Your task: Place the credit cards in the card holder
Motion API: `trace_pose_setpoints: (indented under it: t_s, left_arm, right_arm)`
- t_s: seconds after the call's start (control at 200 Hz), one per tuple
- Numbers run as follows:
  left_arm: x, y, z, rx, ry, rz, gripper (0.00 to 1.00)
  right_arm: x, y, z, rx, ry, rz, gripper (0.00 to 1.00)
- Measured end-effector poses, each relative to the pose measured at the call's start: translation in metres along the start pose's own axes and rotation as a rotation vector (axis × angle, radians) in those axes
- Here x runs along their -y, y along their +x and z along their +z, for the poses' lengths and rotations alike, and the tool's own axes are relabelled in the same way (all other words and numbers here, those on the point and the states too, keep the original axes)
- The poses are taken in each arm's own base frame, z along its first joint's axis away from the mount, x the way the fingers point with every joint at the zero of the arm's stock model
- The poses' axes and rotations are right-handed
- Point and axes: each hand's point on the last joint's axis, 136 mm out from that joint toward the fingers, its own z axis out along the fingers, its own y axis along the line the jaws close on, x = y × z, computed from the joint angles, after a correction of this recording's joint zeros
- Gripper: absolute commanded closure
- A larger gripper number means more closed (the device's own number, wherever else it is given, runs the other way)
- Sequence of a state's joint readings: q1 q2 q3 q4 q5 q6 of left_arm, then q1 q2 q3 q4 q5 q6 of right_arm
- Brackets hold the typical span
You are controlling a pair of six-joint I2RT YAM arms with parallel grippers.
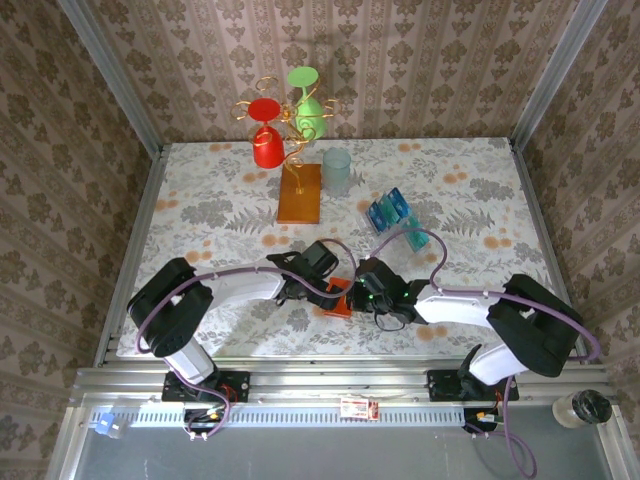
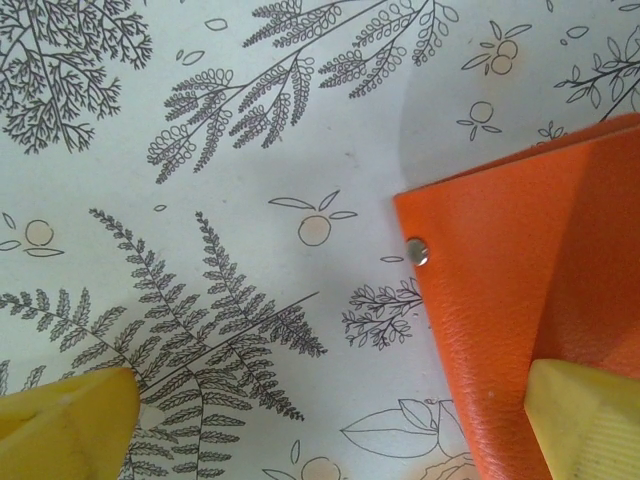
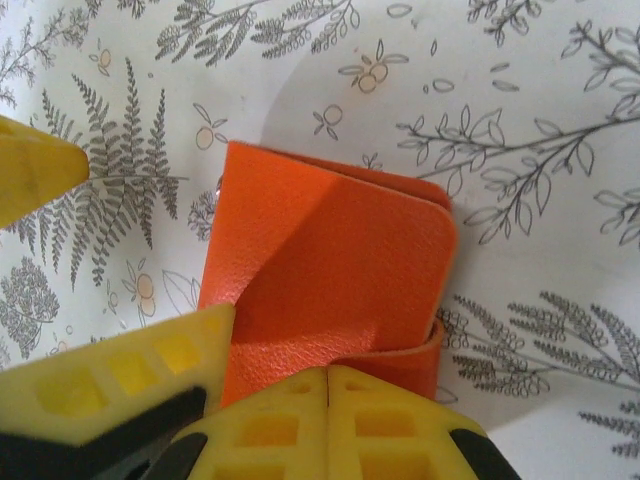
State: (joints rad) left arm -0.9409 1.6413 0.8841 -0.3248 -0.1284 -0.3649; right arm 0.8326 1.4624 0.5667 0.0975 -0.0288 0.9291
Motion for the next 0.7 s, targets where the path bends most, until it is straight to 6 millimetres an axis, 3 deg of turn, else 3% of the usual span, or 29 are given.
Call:
trace_pose_setpoints:
  t_s: [0.405, 0.7]
  left_arm:
    - [-0.001, -0.001, -0.001, 0.003, 0.000, -0.002, 0.00]
    - [-0.020, 0.006, -0.011, -0.002, -0.043, -0.034, 0.00]
  right_arm:
    - [0.006, -0.001, -0.007, -0.068, 0.063, -0.019, 0.59]
    - [0.009, -0.033, -0.041, -0.011, 0.067, -0.019, 0.45]
